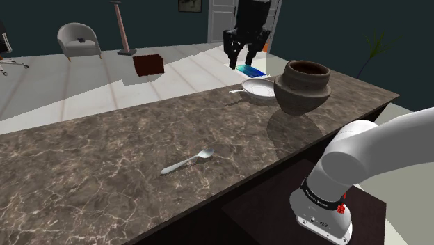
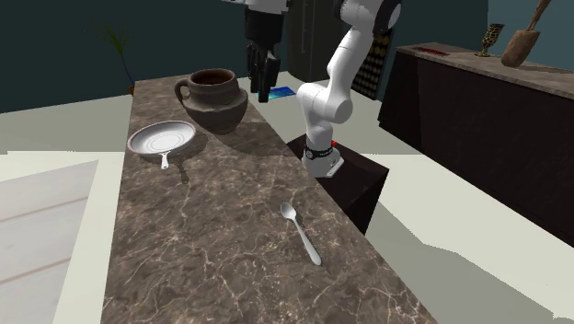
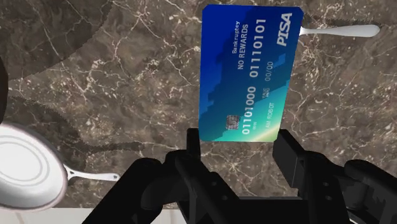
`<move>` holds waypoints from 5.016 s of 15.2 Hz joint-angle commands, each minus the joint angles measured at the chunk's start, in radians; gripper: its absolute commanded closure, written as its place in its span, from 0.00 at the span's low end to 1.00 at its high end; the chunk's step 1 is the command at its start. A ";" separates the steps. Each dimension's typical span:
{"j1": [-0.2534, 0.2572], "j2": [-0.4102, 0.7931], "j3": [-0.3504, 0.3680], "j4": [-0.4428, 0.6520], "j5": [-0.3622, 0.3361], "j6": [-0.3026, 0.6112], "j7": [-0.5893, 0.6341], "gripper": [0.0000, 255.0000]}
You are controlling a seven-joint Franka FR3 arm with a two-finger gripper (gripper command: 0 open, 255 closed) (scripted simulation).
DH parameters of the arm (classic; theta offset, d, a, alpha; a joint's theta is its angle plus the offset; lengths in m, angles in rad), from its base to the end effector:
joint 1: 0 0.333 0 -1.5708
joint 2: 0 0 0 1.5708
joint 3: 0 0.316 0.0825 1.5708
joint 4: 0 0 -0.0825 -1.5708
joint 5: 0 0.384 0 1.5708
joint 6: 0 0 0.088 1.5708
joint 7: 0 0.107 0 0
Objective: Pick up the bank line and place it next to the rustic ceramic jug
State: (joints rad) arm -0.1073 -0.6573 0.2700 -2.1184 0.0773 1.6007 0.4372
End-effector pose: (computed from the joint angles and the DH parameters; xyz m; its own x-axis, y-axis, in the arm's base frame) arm 0.3441 0.0987 0.6523 0.9409 -0.3060 0.1456 -0.3130 -0.9494 0.0276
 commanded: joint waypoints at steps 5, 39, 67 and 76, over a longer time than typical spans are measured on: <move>-0.036 -0.017 -0.136 -0.033 -0.061 0.013 -0.155 1.00; -0.226 0.642 -0.824 0.573 -0.030 0.068 -1.012 1.00; -0.372 0.957 -0.893 0.669 0.183 0.215 -1.241 1.00; -0.359 0.955 -0.888 0.545 0.188 0.335 -1.255 1.00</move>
State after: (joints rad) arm -0.4658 0.2925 -0.6191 -1.5637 0.2615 1.9218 -0.8150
